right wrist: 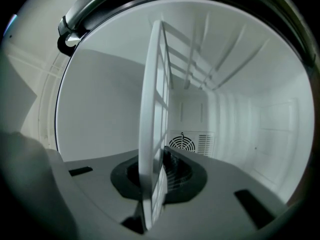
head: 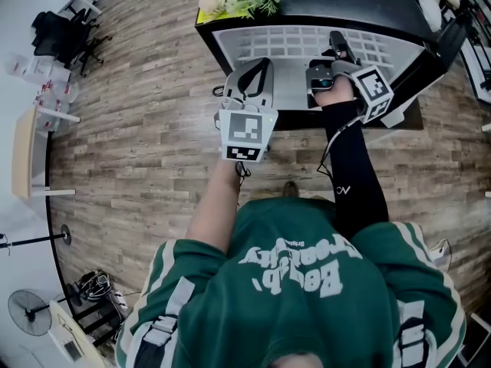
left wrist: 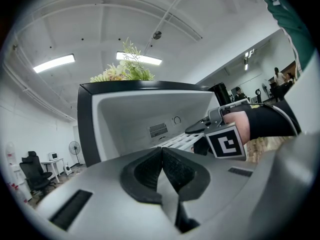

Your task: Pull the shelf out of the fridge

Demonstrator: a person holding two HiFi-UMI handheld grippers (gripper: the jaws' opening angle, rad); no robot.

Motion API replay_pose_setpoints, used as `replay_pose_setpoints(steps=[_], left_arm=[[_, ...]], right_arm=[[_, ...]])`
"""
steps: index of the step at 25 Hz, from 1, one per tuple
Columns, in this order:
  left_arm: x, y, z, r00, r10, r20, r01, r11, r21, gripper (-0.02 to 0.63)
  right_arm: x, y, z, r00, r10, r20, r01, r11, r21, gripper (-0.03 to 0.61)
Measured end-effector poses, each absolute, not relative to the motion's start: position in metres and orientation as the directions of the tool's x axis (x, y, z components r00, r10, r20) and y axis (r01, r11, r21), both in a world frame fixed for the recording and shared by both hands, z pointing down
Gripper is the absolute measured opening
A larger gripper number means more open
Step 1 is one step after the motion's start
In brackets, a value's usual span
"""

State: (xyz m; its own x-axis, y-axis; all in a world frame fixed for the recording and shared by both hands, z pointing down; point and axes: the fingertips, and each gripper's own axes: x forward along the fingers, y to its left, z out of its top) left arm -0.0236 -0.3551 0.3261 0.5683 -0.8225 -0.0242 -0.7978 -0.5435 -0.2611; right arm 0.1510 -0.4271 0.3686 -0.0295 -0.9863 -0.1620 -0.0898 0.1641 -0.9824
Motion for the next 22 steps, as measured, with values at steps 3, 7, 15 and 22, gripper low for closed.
replay_pose_setpoints(steps=[3,7,15,22], left_arm=[[-0.0229,-0.3520,0.3263,0.570,-0.821,-0.025,-0.797,-0.545,-0.261,0.017],[-0.0240,-0.3503,0.3269,0.568,-0.823,-0.027,-0.799,-0.543,-0.259,0.017],[-0.0277,-0.3476,0.3259,0.561,-0.827,-0.032,-0.804,-0.535,-0.258,0.017],[-0.0313,-0.3458,0.3249,0.557,-0.830,-0.034,-0.807,-0.531,-0.258,0.017]], right_arm=[[0.1505,-0.4247,0.3677,-0.032,-0.986,-0.161,-0.090,0.163,-0.983,0.042],[0.1499,-0.4226,0.3693,-0.033,-0.987,-0.158,-0.081,0.160,-0.984,0.043],[0.1502,-0.4204,0.3711,-0.038,-0.987,-0.157,-0.087,0.160,-0.983,0.043],[0.1501,-0.4184,0.3712,-0.034,-0.987,-0.157,-0.083,0.160,-0.984,0.041]])
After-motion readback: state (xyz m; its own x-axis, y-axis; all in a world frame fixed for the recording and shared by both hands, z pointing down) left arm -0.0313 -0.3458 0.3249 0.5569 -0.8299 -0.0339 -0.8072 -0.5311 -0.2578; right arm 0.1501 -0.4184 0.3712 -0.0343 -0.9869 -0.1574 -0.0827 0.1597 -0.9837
